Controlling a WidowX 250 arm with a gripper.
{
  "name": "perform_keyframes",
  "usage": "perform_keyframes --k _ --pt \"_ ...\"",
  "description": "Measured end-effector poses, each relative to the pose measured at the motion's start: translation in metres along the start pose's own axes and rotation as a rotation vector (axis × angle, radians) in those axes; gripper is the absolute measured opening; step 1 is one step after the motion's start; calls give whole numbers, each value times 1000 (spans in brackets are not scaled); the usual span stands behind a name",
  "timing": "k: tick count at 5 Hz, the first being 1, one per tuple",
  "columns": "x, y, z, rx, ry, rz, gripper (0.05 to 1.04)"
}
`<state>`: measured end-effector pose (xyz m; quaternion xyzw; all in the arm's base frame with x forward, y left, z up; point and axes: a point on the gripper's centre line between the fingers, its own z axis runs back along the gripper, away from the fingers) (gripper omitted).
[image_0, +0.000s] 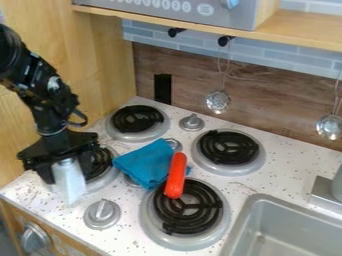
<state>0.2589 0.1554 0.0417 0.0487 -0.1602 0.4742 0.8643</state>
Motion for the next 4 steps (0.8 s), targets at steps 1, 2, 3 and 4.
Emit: perform_keyframes --k 1,2,3,4 --pt "-4 1 -2 -2 9 2 819" --pt "-10 2 -11 4 35 1 819" --pt "-12 3 -15 6 41 11 819" --pt "-13 3 -16 3 36 17 884"
